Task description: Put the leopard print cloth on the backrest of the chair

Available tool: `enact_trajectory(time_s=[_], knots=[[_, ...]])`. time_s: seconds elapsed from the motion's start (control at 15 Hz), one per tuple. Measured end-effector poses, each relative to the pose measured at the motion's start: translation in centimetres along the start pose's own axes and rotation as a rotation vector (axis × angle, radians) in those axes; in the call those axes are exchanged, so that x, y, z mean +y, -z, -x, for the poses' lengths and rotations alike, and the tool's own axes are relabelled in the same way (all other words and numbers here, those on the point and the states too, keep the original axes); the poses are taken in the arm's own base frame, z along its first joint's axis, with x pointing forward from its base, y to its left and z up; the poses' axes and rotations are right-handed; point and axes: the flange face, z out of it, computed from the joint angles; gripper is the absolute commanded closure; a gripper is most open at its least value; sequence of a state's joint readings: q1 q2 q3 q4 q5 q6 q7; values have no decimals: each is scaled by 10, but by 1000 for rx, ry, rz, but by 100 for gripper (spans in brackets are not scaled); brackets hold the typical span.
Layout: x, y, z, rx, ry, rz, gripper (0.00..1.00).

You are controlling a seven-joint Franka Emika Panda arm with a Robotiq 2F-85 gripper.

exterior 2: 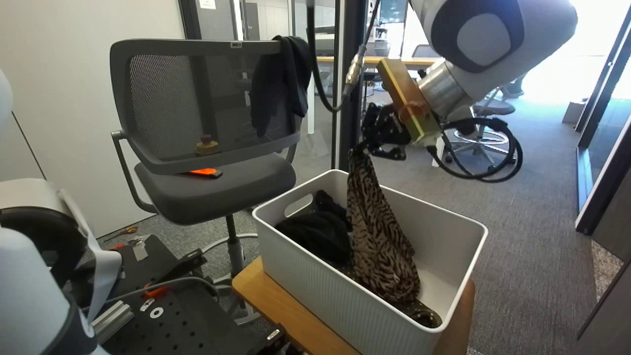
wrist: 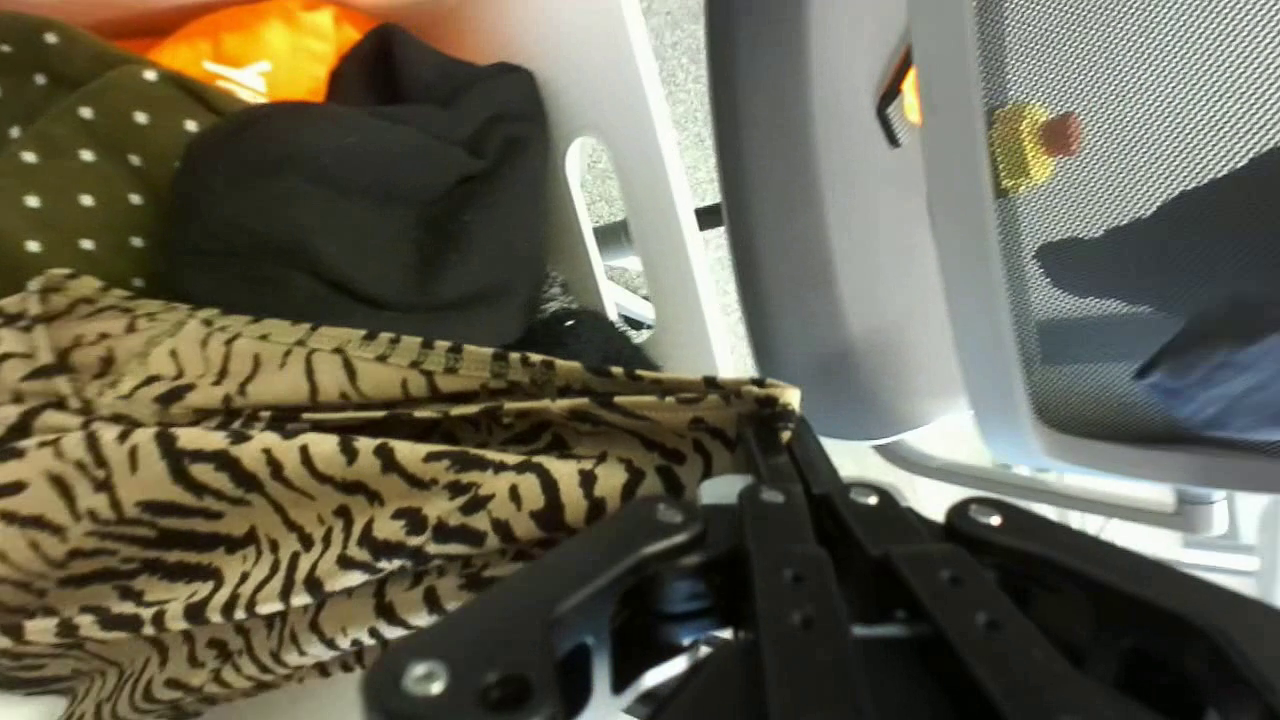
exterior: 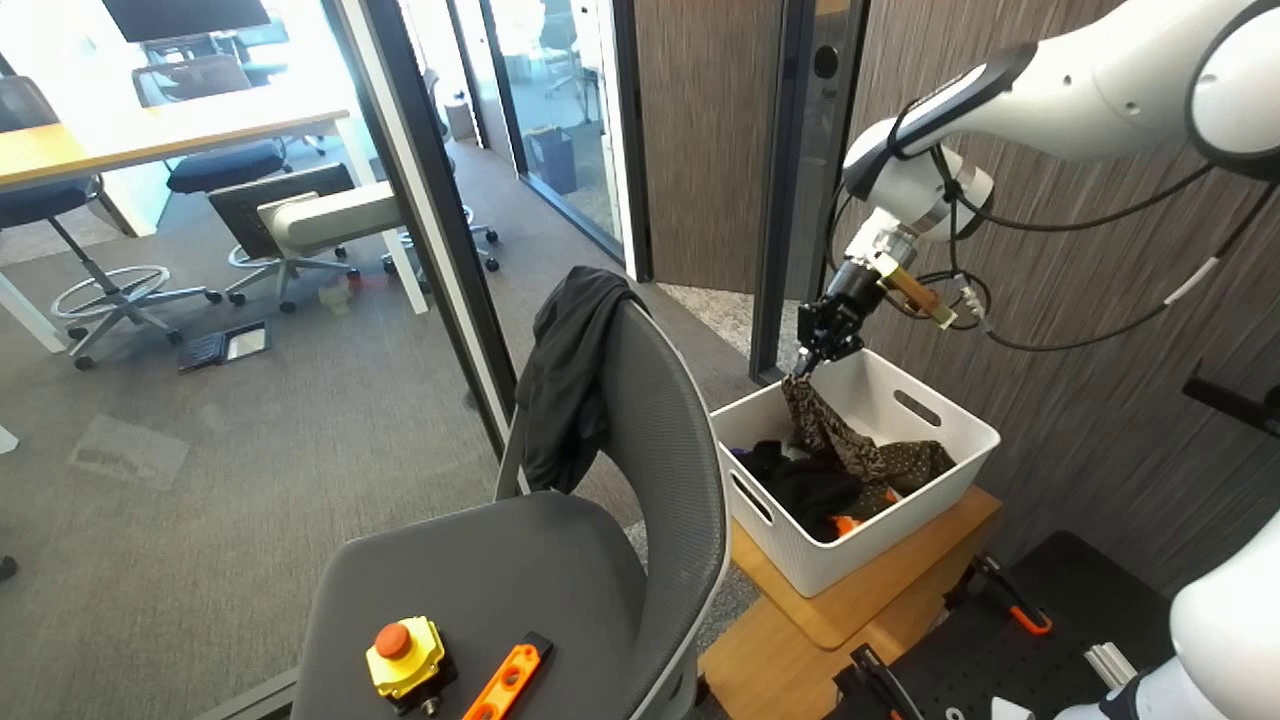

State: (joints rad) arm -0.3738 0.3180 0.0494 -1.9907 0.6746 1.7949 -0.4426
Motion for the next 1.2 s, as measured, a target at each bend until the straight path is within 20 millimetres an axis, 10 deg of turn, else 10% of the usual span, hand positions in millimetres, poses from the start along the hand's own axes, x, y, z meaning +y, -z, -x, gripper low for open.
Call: enact_trajectory(time_s=[0.6,1.2], knots=[[-210,33,100,-131,407,73,99],[-404,59,242,-90,703,193,99]])
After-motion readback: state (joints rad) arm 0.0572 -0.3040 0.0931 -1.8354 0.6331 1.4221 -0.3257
